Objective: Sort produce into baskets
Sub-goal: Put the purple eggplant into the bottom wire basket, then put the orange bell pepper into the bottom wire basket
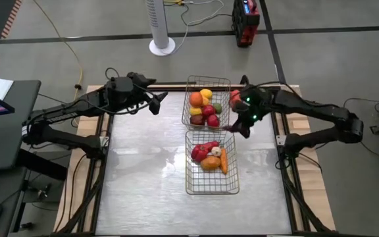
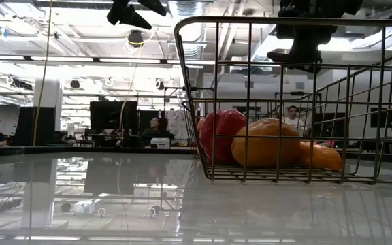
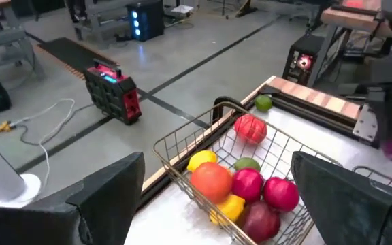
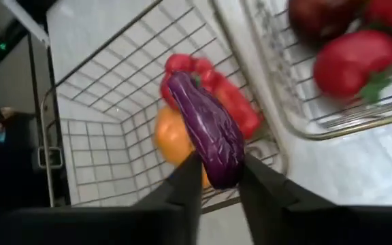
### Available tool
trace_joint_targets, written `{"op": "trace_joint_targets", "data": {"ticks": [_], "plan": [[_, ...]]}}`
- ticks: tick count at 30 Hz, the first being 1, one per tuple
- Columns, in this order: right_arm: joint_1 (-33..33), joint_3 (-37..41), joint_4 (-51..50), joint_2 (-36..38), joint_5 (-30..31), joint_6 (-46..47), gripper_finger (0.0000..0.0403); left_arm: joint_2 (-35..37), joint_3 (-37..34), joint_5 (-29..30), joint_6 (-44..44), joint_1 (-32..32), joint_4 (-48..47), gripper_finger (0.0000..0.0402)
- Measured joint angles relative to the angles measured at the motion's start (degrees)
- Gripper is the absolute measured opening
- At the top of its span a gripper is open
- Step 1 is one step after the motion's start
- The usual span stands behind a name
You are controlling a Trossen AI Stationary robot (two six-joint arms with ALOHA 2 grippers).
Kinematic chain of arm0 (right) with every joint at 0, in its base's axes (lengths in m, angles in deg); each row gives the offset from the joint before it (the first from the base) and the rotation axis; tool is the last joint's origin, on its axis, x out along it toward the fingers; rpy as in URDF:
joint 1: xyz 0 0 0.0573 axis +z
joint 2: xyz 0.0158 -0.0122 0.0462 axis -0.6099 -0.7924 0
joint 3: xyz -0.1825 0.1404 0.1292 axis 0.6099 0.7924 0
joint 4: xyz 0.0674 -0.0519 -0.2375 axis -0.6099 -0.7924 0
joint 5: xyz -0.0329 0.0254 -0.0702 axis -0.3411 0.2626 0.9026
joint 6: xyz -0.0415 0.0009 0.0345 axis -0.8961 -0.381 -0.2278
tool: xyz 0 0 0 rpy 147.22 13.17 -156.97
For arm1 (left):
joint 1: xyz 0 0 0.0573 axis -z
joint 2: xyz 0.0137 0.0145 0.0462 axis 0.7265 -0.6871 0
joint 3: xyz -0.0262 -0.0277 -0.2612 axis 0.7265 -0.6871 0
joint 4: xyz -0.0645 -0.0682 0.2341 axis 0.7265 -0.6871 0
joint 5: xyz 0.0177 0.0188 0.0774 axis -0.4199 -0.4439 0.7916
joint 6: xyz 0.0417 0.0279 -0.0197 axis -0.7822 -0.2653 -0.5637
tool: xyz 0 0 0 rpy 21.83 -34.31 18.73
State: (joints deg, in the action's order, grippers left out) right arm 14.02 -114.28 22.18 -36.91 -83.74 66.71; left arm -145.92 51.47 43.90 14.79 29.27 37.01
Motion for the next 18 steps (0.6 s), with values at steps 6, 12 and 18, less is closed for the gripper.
{"op": "trace_joint_targets", "data": {"ticks": [6,12,18], "plan": [[4.2,0.0,0.1,-2.4,1.0,2.8,0.0253,0.0,0.0,0.0,-1.4,0.0,-0.2,0.0357],[-2.0,0.0,-5.8,-2.4,8.7,3.1,0.0332,0.0,0.0,-1.8,0.5,0.0,-0.2,0.0357],[-11.6,0.0,-5.1,-2.5,16.6,1.7,0.0336,0.0,0.0,-6.1,0.3,0.0,0.0,0.0357]]}}
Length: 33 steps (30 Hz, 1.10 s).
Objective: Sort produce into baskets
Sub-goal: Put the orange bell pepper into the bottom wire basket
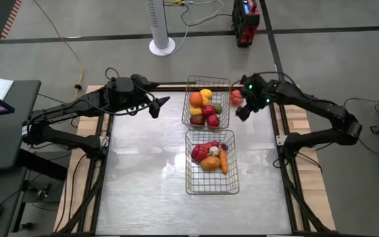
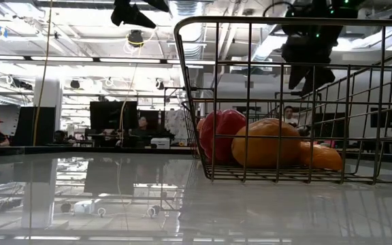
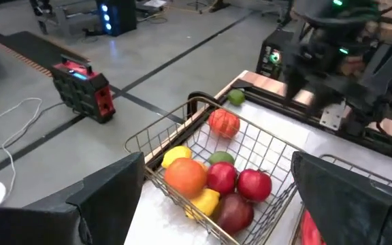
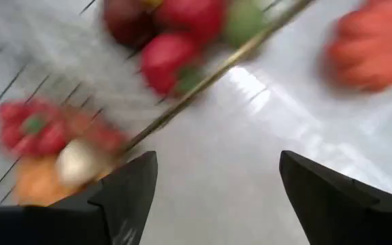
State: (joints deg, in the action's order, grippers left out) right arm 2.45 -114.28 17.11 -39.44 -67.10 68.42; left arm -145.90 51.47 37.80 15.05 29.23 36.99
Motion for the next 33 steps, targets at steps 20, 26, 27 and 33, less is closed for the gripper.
{"op": "trace_joint_targets", "data": {"ticks": [20,26,27,33], "plan": [[-23.5,-2.9,13.7,-25.3,-1.4,-8.6,0.0398,0.5,0.0,1.1,1.8,-4.9,-0.6,0.0357],[-24.7,-8.1,13.0,-30.7,-4.3,-14.0,0.0399,0.5,0.0,1.2,1.9,-7.6,-0.8,0.0357],[-24.7,-8.7,13.0,-31.4,-4.5,-14.8,0.0399,0.5,0.0,1.2,1.9,-8.1,-0.9,0.0357],[-24.6,-11.6,13.4,-36.2,-5.0,-17.0,0.0399,0.5,0.0,-0.5,2.0,-10.9,-1.2,0.0357]]}}
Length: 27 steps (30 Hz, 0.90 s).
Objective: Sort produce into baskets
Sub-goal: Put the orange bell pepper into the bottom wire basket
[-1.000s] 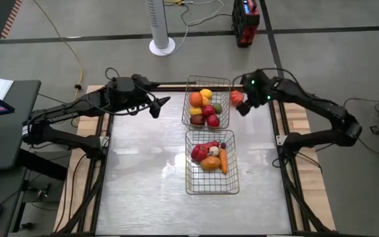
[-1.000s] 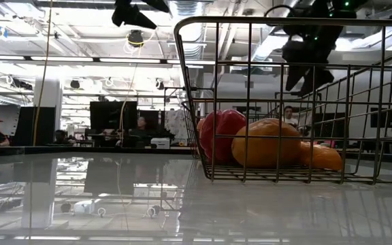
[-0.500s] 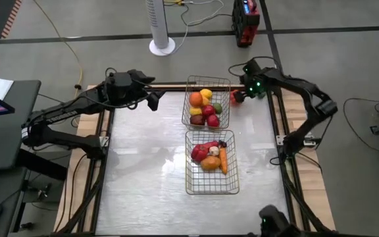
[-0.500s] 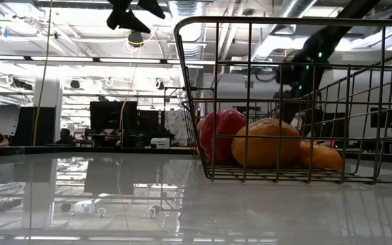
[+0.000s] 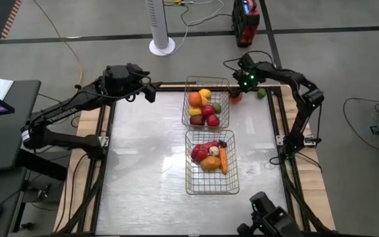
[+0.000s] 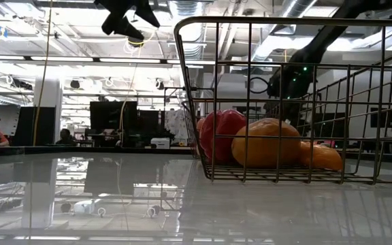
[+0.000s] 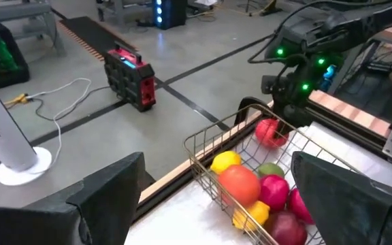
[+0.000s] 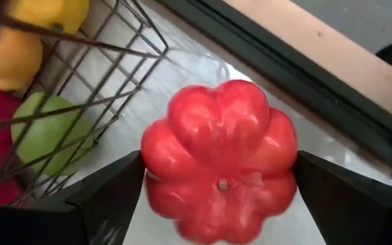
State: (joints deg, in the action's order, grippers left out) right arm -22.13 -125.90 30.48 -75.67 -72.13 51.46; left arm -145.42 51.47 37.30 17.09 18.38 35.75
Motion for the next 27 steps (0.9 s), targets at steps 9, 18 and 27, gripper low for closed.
{"op": "trace_joint_targets", "data": {"ticks": [9,18,27], "plan": [[-0.1,-0.7,-0.1,-1.7,-2.4,-2.7,0.0388,0.0,0.0,-0.6,0.0,-1.3,-0.1,0.0357],[-0.5,-0.5,-0.6,-0.5,-2.4,-3.7,0.0344,0.0,0.0,0.2,-1.8,-1.5,0.0,0.0357],[-0.1,-0.5,-4.6,4.2,-1.5,1.7,0.0344,0.0,0.0,-0.7,-2.1,-1.7,0.0,0.0357]]}}
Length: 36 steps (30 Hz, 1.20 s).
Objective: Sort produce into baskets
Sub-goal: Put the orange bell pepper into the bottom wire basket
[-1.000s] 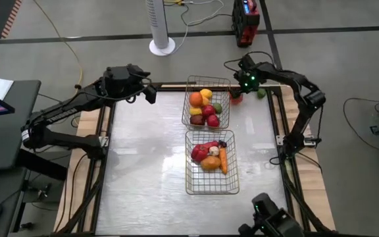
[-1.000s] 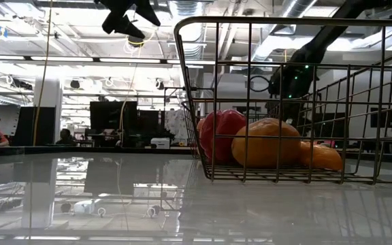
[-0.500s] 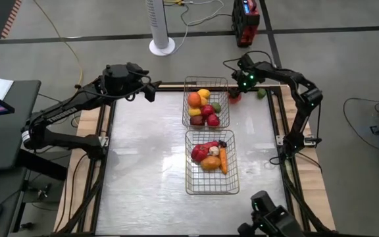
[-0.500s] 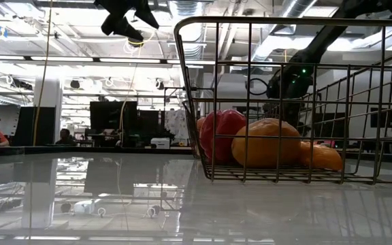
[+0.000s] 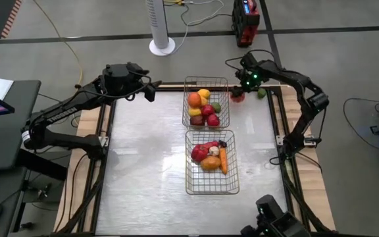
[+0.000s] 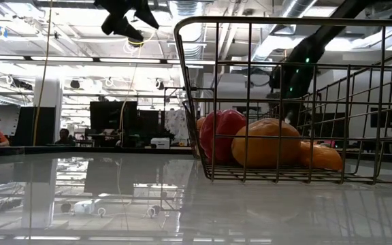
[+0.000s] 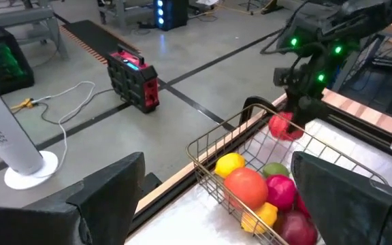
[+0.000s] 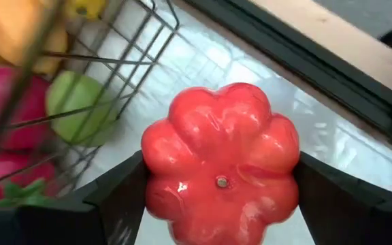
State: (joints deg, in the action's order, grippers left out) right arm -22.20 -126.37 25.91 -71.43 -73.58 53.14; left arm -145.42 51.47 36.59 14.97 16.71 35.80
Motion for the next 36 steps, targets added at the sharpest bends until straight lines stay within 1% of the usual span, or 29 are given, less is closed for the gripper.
{"op": "trace_joint_targets", "data": {"ticks": [5,10,13,17,19,22,25,29,32,36], "plan": [[1.3,0.0,-3.1,7.7,1.9,4.9,0.0348,0.0,0.0,-1.7,0.0,0.0,0.1,0.0357],[3.8,0.0,-6.8,16.5,1.3,9.0,0.0355,0.0,0.0,-2.7,-0.4,0.0,0.1,0.0357],[6.1,0.0,-8.1,21.3,-4.6,9.3,0.0356,0.0,0.0,-3.6,-0.6,0.0,0.1,0.0357],[11.4,-0.1,-7.6,26.5,-16.9,9.7,0.0356,0.0,0.0,-4.3,-1.1,0.0,0.1,0.0357],[15.5,-0.1,-7.6,28.3,-19.6,10.3,0.0358,0.0,0.0,-4.3,-1.1,0.0,0.1,0.0357],[22.5,-0.1,-7.8,29.9,-19.4,10.8,0.0365,0.0,0.0,-4.6,-0.9,0.0,0.1,0.0357],[29.5,-0.1,-7.8,30.3,-19.1,13.2,0.0377,0.0,0.0,-6.2,-0.8,0.0,0.1,0.0357],[37.3,-0.1,-8.7,28.6,-15.7,16.0,0.0395,0.0,0.0,-7.5,-0.7,0.1,-0.1,0.0357],[40.2,-0.1,-9.9,26.7,-15.4,16.7,0.0396,0.0,0.0,-7.6,-0.7,0.1,-0.3,0.0357],[40.9,-0.1,-12.7,24.5,-15.4,16.7,0.0398,0.0,0.0,-7.6,-0.3,0.1,-0.3,0.0357]]}}
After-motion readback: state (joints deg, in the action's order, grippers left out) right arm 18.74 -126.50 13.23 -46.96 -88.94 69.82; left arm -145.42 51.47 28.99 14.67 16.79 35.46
